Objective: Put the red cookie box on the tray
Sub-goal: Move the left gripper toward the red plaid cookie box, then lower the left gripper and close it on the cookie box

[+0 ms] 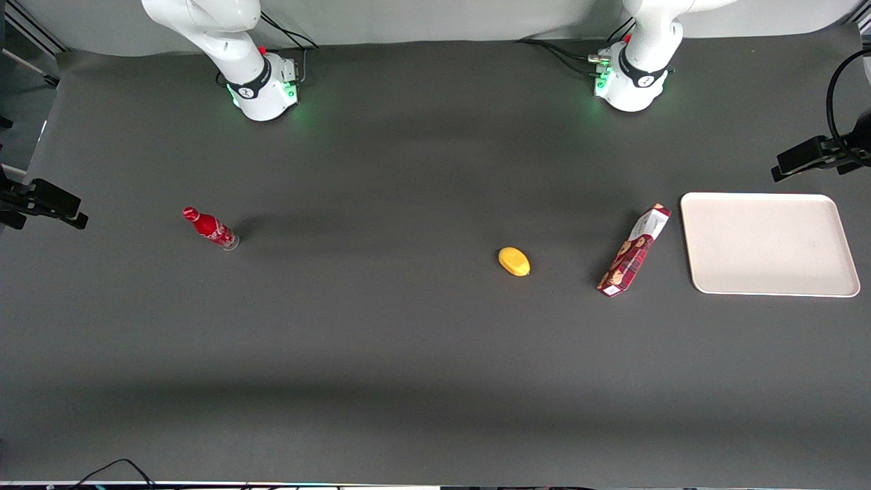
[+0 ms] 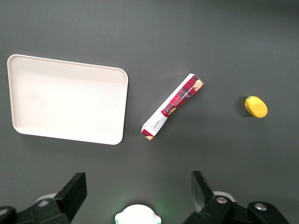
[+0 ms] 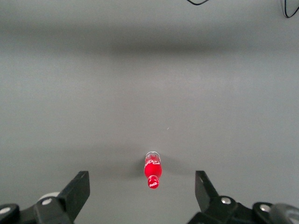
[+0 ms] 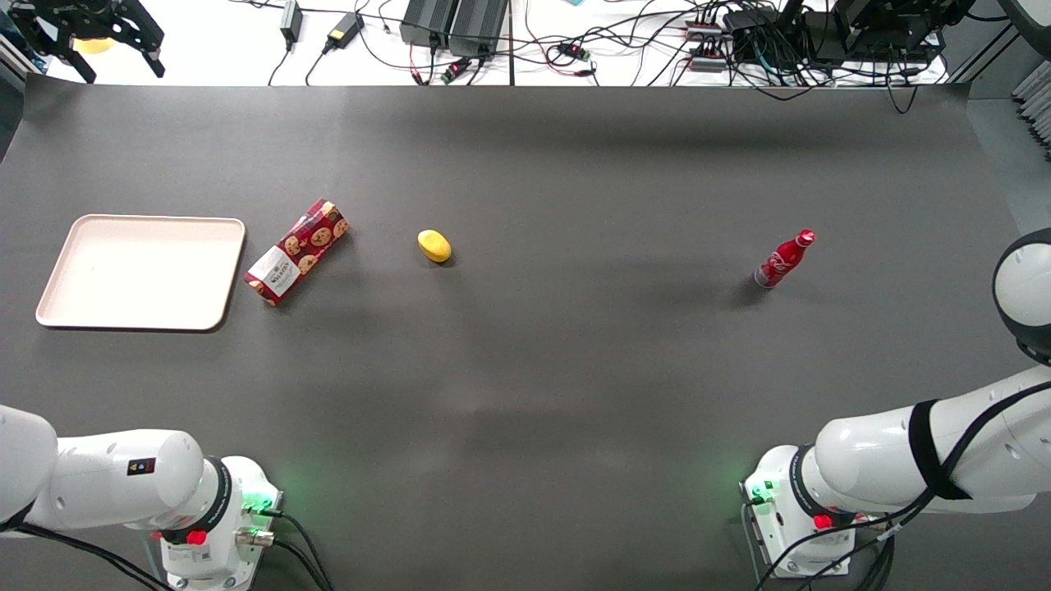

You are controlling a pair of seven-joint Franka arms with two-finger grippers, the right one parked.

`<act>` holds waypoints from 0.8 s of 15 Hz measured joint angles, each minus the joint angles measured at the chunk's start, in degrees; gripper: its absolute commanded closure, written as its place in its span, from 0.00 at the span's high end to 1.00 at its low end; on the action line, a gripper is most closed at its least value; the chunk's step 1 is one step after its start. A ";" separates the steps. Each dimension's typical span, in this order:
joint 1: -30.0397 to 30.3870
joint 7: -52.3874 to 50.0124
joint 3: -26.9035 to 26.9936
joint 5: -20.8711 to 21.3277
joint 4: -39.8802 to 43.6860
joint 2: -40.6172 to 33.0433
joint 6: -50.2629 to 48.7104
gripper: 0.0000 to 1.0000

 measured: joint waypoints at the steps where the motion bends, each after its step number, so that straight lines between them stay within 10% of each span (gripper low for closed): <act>1: -0.01 0.00 -0.24 -0.08 -0.16 0.40 -0.03 1.00; 12: -0.23 36.03 -1.75 0.47 -18.04 8.57 16.53 1.00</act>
